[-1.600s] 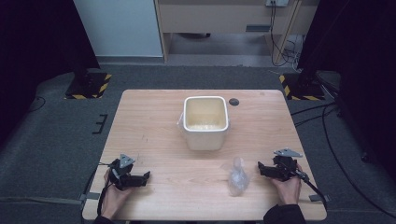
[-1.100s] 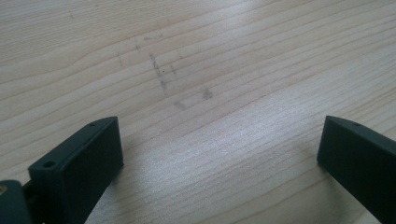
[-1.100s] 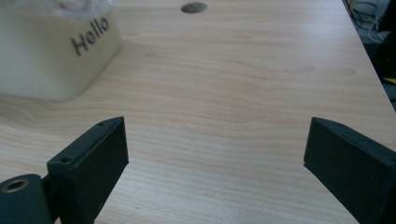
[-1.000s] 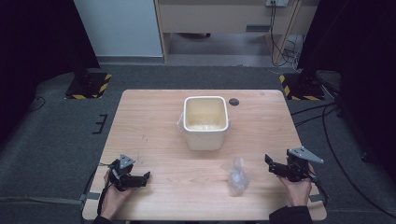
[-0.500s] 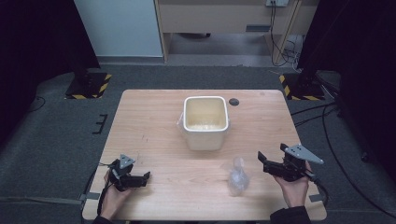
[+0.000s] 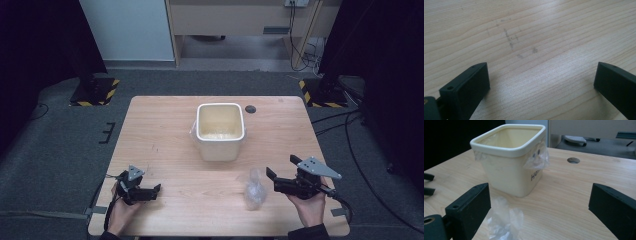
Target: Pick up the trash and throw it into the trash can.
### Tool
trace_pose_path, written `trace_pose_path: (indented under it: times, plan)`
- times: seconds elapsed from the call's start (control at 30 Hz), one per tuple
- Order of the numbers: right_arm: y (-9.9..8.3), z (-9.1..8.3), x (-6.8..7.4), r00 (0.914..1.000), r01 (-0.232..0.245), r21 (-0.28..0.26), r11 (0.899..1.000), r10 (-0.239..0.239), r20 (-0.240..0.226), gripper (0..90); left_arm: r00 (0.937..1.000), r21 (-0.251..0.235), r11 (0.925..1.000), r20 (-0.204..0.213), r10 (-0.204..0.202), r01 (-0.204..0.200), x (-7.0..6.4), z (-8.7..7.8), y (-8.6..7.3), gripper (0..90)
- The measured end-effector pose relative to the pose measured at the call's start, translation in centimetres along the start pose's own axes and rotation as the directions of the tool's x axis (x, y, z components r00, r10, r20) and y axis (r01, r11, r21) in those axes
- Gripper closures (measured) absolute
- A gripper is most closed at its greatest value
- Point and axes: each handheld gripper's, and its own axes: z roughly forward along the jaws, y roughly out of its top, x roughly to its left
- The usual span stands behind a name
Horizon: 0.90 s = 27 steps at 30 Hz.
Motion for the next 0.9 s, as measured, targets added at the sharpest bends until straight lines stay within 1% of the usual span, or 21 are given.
trace_pose_path:
  times: [0.17, 0.2, 0.3, 0.33, 0.37, 0.5, 0.67, 0.77, 0.8, 0.9]
  plan:
    - [-0.9, 0.3, 0.7, 0.9993, 0.017, 0.036, 0.999, -0.016, -0.033, 4.2, 1.0, 0.0, 1.0, 0.001, 0.001, -0.001, 0.0, 0.0, 0.0, 0.0]
    - [-1.1, 0.5, 0.9, 0.9989, 0.012, 0.048, 0.999, -0.01, -0.047, 4.3, 1.0, 0.0, 1.0, 0.001, 0.001, -0.001, 0.0, 0.0, 0.0, 0.0]
    - [-1.6, 1.0, 1.2, 0.9976, 0.005, 0.065, 0.998, -0.001, -0.069, 5.2, 1.0, 0.0, 1.0, 0.001, 0.001, -0.001, 0.0, 0.0, 0.0, 0.0]
    - [-1.9, 1.3, 1.4, 0.9964, -0.002, 0.078, 0.997, 0.009, -0.084, 5.5, 1.0, 0.0, 1.0, 0.002, 0.001, -0.001, 0.0, 0.0, 0.0, 0.0]
    - [-2.1, 1.7, 1.6, 0.996, 0.001, 0.095, 0.995, 0.008, -0.089, 5.2, 1.0, 0.0, 1.0, 0.002, 0.001, -0.001, 0.0, 0.0, 0.0, 0.0]
    - [-3.2, 2.9, 2.3, 0.9951, 0.034, 0.172, 0.985, -0.017, -0.097, 5.6, 1.0, 0.0, 1.0, 0.002, 0.001, -0.001, 0.0, 0.0, 0.0, 0.0]
    - [-4.3, 4.1, 2.9, 0.9932, 0.067, 0.235, 0.97, -0.043, -0.109, 6.4, 1.0, 0.0, 1.0, 0.002, 0.002, -0.002, 0.0, 0.0, 0.0, 0.0]
    - [-5.0, 4.8, 3.1, 0.993, 0.09, 0.281, 0.956, -0.064, -0.1, 6.7, 1.0, 0.0, 1.0, 0.003, 0.002, -0.002, 0.0, 0.0, 0.0, 0.0]
    - [-5.3, 5.0, 3.2, 0.9923, 0.103, 0.295, 0.95, -0.078, -0.096, 7.0, 1.0, 0.0, 1.0, 0.003, 0.002, -0.002, 0.0, 0.0, 0.0, 0.0]
    - [-5.8, 5.4, 3.2, 0.9904, 0.123, 0.321, 0.939, -0.095, -0.101, 8.2, 1.0, 0.0, 1.0, 0.003, 0.002, -0.002, 0.0, 0.0, 0.0, 0.0]
